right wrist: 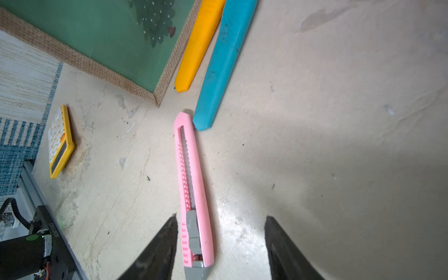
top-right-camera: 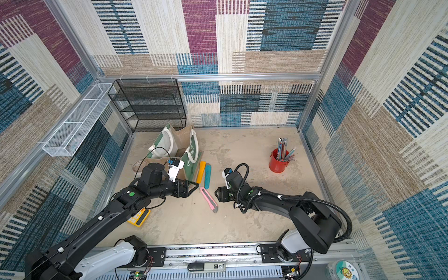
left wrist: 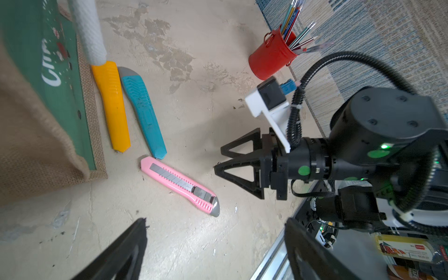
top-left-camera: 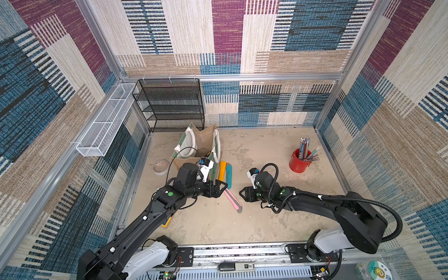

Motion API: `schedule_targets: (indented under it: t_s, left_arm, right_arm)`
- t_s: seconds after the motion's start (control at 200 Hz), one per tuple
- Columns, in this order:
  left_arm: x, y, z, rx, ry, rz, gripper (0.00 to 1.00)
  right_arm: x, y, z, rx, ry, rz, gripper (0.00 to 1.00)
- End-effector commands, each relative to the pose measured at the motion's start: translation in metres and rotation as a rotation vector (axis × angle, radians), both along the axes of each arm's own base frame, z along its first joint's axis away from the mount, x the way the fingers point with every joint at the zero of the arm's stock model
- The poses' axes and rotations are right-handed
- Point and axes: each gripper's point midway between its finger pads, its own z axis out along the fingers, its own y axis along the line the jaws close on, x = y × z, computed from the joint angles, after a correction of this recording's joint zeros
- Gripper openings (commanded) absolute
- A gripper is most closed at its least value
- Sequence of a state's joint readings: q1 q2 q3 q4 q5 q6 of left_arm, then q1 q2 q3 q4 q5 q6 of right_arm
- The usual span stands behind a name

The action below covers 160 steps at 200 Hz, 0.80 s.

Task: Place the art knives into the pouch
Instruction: Pick up the utility knife at the center of the board.

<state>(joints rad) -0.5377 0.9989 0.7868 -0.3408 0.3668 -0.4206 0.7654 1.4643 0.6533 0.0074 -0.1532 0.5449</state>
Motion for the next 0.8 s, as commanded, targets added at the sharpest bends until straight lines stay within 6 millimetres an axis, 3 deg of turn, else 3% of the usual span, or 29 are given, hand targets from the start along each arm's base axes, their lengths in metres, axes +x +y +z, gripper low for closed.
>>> schedule_targets:
  t_s: [0.0, 0.165, 0.406, 0.796]
  left_arm:
    - [0.009, -0.004, 0.014, -0.052, -0.048, 0.021, 0.89]
    - [0.012, -0.011, 0.022, -0.090, -0.063, 0.008, 0.88]
    - [0.014, -0.013, 0.024, -0.097, -0.067, 0.004, 0.88]
    - [0.014, -0.018, 0.018, -0.103, -0.039, -0.014, 0.88]
  right_arm:
    - [-0.002, 0.012, -0.002, 0.025, 0.022, 0.016, 0.56]
    - [-0.012, 0.019, -0.012, 0.004, 0.053, 0.037, 0.53]
    - [-0.024, 0.019, -0.027, -0.037, 0.121, 0.038, 0.37]
    - [-0.034, 0.024, -0.028, -0.044, 0.144, 0.044, 0.37]
